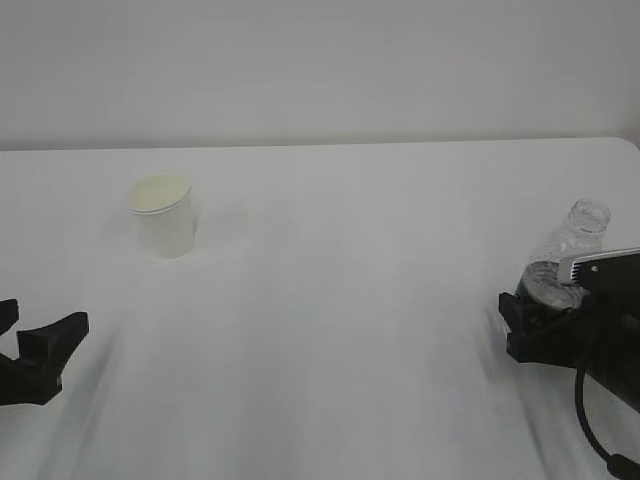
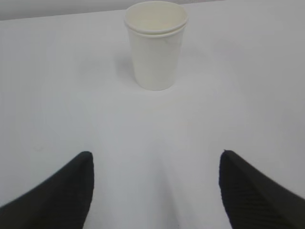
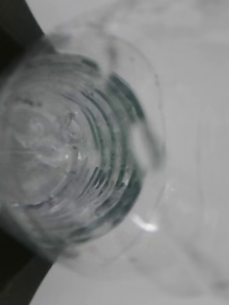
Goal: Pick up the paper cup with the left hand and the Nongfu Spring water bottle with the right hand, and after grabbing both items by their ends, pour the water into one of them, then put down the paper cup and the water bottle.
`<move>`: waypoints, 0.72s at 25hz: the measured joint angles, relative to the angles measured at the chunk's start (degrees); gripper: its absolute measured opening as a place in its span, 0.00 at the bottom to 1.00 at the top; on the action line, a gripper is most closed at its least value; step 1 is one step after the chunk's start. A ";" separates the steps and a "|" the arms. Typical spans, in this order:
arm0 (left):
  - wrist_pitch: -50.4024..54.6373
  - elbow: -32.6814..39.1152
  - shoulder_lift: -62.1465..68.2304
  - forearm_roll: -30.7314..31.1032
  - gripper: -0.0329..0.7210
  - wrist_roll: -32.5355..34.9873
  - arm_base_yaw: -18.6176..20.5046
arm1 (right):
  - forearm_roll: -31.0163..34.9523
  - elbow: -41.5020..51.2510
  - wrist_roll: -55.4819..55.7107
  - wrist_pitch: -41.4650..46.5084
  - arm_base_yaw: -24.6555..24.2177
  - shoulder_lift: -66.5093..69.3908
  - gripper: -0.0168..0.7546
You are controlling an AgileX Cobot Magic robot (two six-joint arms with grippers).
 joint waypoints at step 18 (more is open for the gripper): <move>0.00 0.00 0.00 -0.32 0.82 0.00 0.00 | 0.11 -1.29 0.00 0.00 0.00 0.04 0.67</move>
